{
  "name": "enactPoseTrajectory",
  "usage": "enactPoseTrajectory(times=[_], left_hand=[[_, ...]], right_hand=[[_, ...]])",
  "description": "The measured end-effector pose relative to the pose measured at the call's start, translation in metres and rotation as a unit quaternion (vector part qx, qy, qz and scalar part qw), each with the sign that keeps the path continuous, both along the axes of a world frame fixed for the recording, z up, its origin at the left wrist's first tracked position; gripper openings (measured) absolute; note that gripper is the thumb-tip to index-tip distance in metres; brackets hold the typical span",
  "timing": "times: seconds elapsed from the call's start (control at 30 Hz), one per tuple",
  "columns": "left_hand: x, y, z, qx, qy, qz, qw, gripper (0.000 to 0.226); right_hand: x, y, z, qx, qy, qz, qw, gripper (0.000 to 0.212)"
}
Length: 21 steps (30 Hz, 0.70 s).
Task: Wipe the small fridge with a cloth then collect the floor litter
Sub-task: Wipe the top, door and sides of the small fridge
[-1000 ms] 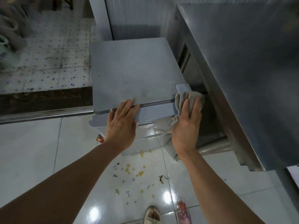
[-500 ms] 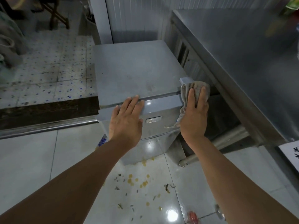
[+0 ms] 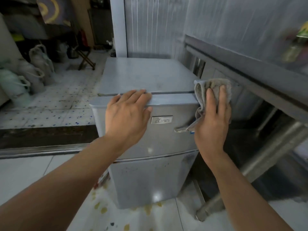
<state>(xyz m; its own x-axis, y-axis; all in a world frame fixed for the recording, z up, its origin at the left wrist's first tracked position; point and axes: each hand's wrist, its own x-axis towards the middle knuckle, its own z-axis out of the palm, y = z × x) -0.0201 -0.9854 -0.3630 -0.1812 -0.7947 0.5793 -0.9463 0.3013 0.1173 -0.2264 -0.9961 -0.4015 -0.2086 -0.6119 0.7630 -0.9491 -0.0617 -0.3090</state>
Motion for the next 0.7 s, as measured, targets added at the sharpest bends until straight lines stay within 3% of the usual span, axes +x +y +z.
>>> enactPoseTrajectory(times=[0.2, 0.4, 0.7], left_hand=[[-0.002, -0.001, -0.011, -0.081, -0.020, 0.013, 0.996, 0.034], [-0.007, 0.002, -0.026, -0.141, -0.028, 0.037, 0.989, 0.036], [0.016, 0.010, -0.020, -0.126, -0.035, 0.057, 0.990, 0.037]], right_hand=[[-0.011, -0.004, -0.027, -0.055, 0.020, -0.018, 0.998, 0.073], [-0.008, -0.011, -0.058, -0.105, -0.013, 0.002, 0.994, 0.066], [-0.002, -0.022, -0.040, -0.108, -0.103, -0.004, 0.989, 0.072]])
